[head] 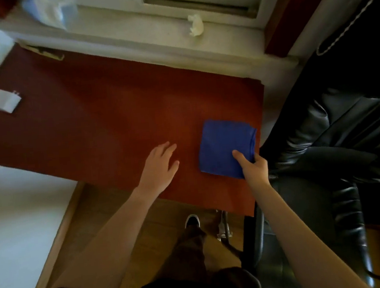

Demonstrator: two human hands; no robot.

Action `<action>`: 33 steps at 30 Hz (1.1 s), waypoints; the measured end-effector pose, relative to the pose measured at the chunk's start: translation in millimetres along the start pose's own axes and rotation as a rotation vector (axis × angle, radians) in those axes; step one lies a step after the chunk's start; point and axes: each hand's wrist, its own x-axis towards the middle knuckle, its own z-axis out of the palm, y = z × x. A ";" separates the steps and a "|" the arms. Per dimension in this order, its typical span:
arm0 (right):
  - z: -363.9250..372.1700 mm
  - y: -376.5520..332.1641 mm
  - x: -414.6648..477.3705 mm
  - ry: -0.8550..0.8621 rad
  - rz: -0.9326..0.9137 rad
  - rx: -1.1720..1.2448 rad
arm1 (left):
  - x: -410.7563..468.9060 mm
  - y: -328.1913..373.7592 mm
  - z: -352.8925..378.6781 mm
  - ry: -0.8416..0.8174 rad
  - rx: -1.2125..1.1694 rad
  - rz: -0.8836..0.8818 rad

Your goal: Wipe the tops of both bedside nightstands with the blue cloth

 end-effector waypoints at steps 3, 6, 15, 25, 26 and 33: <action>-1.1 26.2 12.0 0.054 0.049 -0.176 | 10.1 -15.3 24.7 -0.062 0.154 0.032; -8.1 31.4 11.4 0.123 -0.025 -0.432 | 7.5 -23.6 34.7 -0.010 0.188 0.080; 25.9 54.3 15.3 -0.128 -0.610 -1.245 | 10.9 -32.9 40.1 -0.002 0.211 0.107; 37.6 -7.1 116.1 -0.144 -0.603 -1.315 | 11.7 -33.3 43.6 0.022 0.209 0.105; 37.9 -13.8 122.4 -0.142 -0.601 -1.316 | 12.0 -33.4 42.8 0.015 0.207 0.096; 34.1 -45.2 124.1 -0.248 -0.511 -1.193 | 14.7 -20.8 25.5 -0.106 0.139 0.042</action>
